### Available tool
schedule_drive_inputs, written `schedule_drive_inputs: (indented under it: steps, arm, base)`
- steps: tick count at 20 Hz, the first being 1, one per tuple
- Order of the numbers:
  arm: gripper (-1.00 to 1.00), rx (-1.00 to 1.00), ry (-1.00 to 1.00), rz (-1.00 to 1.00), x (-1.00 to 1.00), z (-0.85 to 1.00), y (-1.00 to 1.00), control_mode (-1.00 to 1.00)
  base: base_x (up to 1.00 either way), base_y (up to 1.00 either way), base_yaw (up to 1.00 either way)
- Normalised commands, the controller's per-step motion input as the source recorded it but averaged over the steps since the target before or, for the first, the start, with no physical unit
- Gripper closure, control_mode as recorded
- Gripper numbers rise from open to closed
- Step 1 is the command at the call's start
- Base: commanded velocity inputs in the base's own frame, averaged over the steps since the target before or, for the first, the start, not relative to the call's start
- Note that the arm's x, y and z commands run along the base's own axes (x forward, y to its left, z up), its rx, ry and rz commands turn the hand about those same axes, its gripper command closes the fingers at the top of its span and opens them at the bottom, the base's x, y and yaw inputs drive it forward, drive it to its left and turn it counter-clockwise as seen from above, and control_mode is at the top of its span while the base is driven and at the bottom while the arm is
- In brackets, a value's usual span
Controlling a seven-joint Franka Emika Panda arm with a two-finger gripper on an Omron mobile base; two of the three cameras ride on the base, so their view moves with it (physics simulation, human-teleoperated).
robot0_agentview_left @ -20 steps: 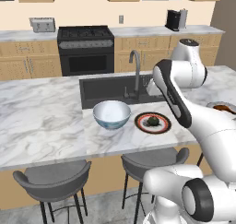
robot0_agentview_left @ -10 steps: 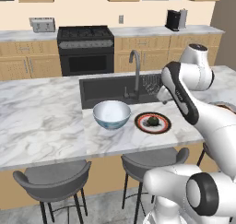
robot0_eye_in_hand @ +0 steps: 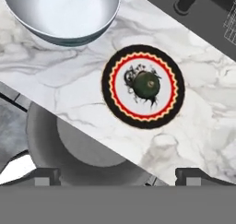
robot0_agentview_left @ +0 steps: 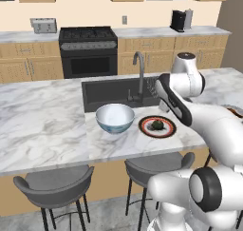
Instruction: Pick the chicken drumstick and squash from their plates and place them in the bowl. Then put the bowl in the fridge.
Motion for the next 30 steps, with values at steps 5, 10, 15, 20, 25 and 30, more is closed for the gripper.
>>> schedule_drive_inputs:
  steps: [5, 10, 15, 20, 25, 30]
  arm:
    - [-1.00, 0.00, 0.00, 0.14, 0.44, -0.34, -0.02, -1.00]
    - [-1.00, 0.00, 0.00, 0.09, 0.47, -0.40, -0.01, -1.00]
    - [-1.00, -0.04, 0.07, 0.00, 0.43, -0.45, 0.00, -1.00]
    - [-1.00, -0.05, 0.08, 0.00, 0.37, -0.44, 0.00, -1.00]
    - [-1.00, -0.01, 0.07, 0.00, 0.34, -0.35, -0.02, -1.00]
    - [-1.00, -0.01, 0.11, 0.00, 0.26, -0.33, -0.11, -1.00]
  base:
    - [0.00, 0.00, 0.00]
    - [0.00, 0.00, 0.00]
    - [0.00, 0.00, 0.00]
    - [0.00, 0.00, 0.00]
    - [0.00, 0.00, 0.00]
    - [0.00, 0.00, 0.00]
